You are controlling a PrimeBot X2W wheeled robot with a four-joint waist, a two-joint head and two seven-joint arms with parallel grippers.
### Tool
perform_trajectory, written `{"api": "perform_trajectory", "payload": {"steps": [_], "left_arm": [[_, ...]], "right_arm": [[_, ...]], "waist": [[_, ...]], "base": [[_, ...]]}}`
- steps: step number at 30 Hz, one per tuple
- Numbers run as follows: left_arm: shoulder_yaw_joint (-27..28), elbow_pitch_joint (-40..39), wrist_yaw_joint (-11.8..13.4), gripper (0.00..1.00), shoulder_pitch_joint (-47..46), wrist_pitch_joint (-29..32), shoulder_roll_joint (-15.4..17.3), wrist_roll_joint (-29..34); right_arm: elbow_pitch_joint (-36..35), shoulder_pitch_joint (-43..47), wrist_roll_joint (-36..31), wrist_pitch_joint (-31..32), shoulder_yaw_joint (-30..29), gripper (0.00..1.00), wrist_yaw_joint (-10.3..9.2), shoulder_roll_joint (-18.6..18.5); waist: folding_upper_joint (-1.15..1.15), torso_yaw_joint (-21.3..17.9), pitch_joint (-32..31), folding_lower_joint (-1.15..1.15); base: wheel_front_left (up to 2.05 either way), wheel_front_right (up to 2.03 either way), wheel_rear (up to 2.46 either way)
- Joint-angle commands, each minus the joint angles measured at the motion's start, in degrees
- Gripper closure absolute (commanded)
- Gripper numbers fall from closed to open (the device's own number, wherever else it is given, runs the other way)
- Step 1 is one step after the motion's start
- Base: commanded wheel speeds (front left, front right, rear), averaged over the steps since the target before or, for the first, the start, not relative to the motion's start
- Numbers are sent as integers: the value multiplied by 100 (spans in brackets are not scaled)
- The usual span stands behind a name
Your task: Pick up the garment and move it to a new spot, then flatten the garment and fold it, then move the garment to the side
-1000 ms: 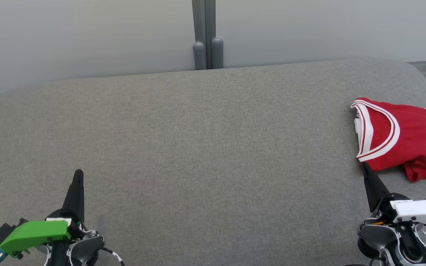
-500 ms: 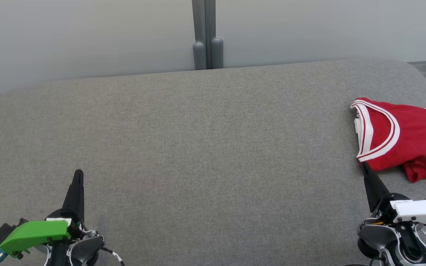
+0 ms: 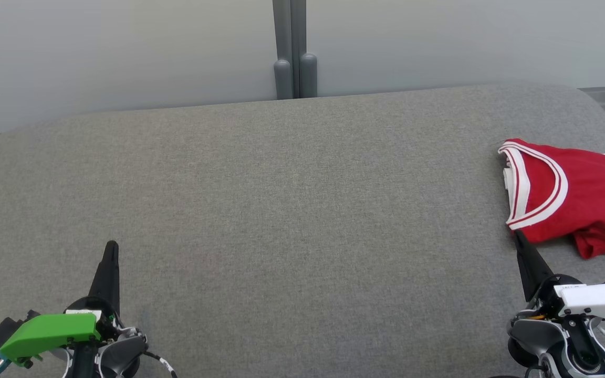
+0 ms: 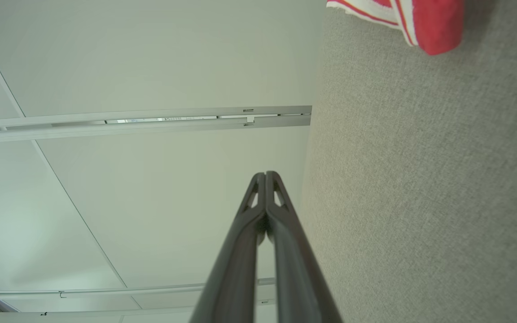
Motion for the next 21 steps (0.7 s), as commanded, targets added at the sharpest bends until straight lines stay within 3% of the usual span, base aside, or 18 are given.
{"api": "perform_trajectory", "payload": {"steps": [1,21], "left_arm": [[12,-10,-30,100,-71,0,40,1],[12,-10,-30,100,-70,0,40,0]], "right_arm": [[-22,-51,33,15,6,100,2,-25],[-22,-50,34,15,7,100,2,-25]], "waist": [[0,0,0,0],[0,0,0,0]], "base": [[0,0,0],[0,0,0]]}}
